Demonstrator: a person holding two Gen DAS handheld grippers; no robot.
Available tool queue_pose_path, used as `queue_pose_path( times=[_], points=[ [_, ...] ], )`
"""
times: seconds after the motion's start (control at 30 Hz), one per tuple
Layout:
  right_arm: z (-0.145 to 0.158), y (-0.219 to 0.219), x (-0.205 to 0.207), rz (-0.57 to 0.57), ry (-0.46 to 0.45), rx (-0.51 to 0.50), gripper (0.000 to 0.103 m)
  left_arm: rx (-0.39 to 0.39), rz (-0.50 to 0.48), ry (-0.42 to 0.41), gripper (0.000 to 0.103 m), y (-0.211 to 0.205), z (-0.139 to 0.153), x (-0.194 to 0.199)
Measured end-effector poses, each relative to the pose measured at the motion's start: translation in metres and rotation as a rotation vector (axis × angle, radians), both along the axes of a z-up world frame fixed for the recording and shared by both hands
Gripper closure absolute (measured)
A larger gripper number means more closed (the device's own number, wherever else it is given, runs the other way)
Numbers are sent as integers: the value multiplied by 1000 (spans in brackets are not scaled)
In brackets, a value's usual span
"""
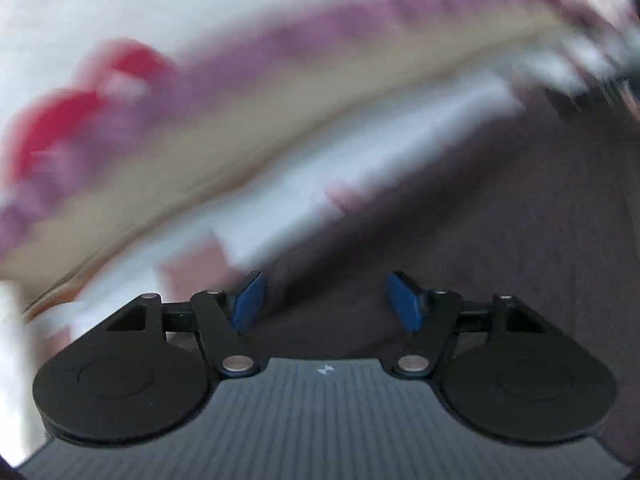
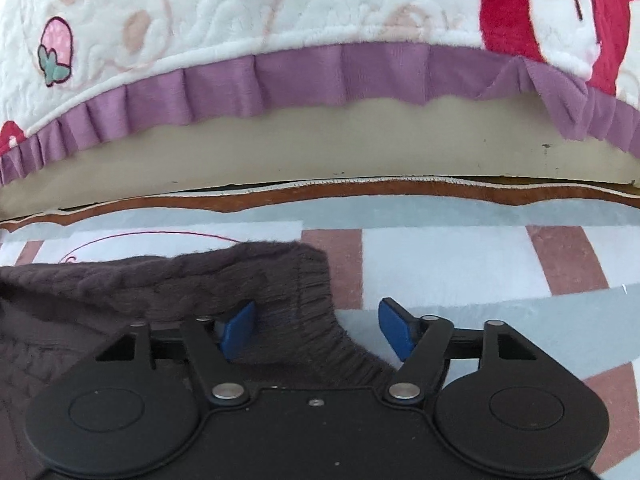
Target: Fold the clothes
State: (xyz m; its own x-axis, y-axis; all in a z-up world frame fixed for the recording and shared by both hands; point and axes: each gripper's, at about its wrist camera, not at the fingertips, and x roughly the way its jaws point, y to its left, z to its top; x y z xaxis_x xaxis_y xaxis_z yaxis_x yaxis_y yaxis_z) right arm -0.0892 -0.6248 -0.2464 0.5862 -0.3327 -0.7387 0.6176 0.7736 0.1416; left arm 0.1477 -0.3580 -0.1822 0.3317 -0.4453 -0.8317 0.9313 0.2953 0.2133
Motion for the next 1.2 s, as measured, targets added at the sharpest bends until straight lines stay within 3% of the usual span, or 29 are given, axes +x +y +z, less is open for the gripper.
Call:
queue_pose_path(
  times=[0.07, 0.17, 0.2, 0.23, 0.27, 0.33, 0.47, 0.6, 0.63, 0.67, 0.73, 0.8, 0.93, 1.03, 1.2],
  points=[
    [-1, 0, 1, 20, -7, 1, 29, 10, -11, -41, 35, -8, -5, -4],
    [2, 0, 0, 105, -91, 97, 42, -61, 51, 40, 36, -13, -3, 7],
    [5, 1, 0, 121, -104, 90, 61, -89, 82, 78, 41, -13, -1, 12],
    [7, 3, 0, 135, -115, 78, 97, -110, 112, 106, 75, -14, -1, 18],
    [11, 5, -2, 143, -130, 50, 95, -122, 137, 117, 98, -15, 1, 22],
    [24, 7, -10, 127, -186, -12, 96, -172, 167, 79, 99, -18, 12, 21],
    [33, -5, -27, 15, -269, -32, 97, -285, 197, -19, 99, -26, 38, 16],
    [32, -10, -30, -77, -213, -115, 97, -353, 184, -109, 93, -38, 52, 2],
    [30, -9, -27, -83, -179, -144, 98, -364, 171, -106, 78, -38, 54, -1],
    [29, -7, -24, -88, -144, -172, 98, -364, 149, -96, 53, -38, 53, -4],
    [21, 1, -15, -70, -53, -238, 98, -303, 128, -134, 34, -32, 40, -10],
    [18, 5, -10, -58, -16, -260, 98, -234, 124, -173, 35, -22, 23, -16],
    [17, 1, -10, -64, -15, -238, 98, -165, 165, -143, 34, 16, -8, -19],
    [16, 0, -10, -67, -9, -231, 98, -166, 222, -110, 34, 27, -19, -12],
    [18, 1, -11, -54, -15, -238, 98, -171, 274, -158, 29, 13, -18, -4]
  ],
)
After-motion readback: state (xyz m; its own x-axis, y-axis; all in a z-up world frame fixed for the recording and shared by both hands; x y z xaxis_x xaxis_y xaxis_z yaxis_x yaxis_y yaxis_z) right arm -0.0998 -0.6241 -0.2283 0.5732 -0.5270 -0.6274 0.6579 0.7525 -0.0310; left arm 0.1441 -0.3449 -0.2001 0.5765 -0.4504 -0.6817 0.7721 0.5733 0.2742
